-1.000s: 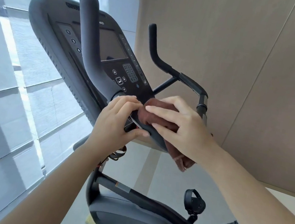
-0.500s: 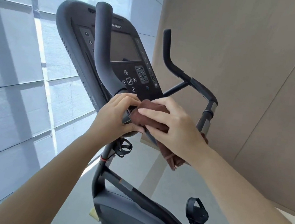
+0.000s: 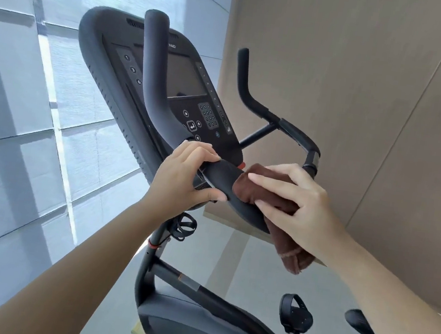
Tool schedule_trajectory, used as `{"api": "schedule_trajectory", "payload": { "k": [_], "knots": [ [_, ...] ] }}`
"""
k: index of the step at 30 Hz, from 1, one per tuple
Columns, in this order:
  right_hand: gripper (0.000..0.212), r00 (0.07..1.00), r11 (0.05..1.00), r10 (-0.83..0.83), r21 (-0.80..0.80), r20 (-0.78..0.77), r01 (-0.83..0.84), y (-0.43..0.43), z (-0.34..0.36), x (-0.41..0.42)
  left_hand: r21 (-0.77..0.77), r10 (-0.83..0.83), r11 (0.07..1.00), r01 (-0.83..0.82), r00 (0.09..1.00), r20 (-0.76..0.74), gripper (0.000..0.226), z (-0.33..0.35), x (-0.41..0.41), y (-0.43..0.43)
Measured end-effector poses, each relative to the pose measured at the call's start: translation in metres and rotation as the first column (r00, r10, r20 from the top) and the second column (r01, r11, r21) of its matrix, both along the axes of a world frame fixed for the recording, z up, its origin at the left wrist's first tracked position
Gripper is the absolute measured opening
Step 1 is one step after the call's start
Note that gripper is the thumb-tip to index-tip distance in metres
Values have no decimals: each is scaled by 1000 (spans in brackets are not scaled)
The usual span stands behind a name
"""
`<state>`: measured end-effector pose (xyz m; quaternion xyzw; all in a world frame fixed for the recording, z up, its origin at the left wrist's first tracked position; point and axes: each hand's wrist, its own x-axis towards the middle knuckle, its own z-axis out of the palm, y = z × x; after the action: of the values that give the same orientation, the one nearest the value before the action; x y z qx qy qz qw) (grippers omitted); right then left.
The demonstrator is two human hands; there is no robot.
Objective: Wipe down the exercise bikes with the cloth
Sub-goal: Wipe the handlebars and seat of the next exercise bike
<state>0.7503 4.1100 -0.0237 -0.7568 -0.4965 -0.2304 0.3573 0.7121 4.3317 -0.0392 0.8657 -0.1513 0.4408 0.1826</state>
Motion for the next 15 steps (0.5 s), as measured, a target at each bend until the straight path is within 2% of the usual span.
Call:
{"api": "schedule_trajectory", "payload": {
  "k": [7,11,15],
  "knots": [
    [34,948,970,-174,-119,267,212,53,14,-30,169,-180,968,184,983,-38,63,2,5,30],
    [31,875,928,-225,-178,428,326,63,15,-33,177,-266,949,261,964,3,62,0,10,37],
    [28,820,885,-245,-226,516,406,63,10,-36,183,-279,946,269,960,31,63,-3,12,37]
  ]
}}
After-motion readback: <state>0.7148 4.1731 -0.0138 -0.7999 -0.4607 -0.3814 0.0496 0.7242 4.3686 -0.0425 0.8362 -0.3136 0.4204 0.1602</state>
